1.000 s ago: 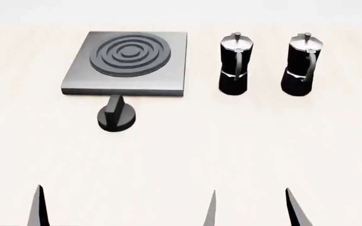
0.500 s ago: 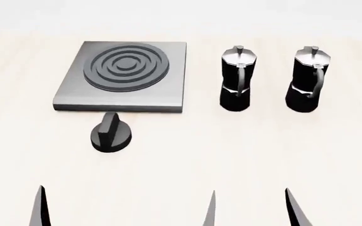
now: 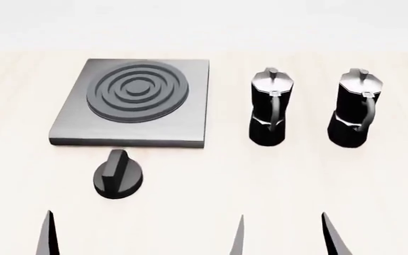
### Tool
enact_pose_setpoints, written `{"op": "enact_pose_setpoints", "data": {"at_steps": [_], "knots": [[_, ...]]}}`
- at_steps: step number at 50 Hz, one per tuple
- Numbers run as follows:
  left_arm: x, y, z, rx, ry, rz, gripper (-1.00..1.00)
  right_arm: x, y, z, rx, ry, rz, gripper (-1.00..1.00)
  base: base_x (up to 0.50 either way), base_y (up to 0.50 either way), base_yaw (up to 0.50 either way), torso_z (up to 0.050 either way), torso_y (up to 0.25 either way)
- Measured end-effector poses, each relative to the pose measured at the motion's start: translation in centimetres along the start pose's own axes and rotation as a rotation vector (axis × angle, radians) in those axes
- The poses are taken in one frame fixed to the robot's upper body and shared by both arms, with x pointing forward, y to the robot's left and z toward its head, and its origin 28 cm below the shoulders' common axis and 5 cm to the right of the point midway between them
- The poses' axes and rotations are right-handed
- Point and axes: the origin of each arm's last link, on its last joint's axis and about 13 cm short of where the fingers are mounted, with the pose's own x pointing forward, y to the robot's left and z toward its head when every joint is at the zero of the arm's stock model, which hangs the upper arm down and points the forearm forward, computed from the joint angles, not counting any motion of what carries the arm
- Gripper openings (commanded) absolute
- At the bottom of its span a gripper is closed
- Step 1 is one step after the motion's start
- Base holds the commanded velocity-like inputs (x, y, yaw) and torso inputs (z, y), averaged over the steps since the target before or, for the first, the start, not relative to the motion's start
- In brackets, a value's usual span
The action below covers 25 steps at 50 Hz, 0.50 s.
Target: Put both moka pots on the stove.
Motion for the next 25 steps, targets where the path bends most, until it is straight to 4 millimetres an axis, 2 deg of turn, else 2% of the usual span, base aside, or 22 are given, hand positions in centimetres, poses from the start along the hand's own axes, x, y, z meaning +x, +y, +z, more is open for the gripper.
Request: {"op": "enact_pose_setpoints", "data": {"at_steps": [25], "knots": [[-0.03,-0.06,0.01,-0.003,0.000,-0.001,1.00,0.01,0.00,-0.05,0.000,0.004,0.001,1.00,0.20,0.00,0.00,0.000,0.000]]}}
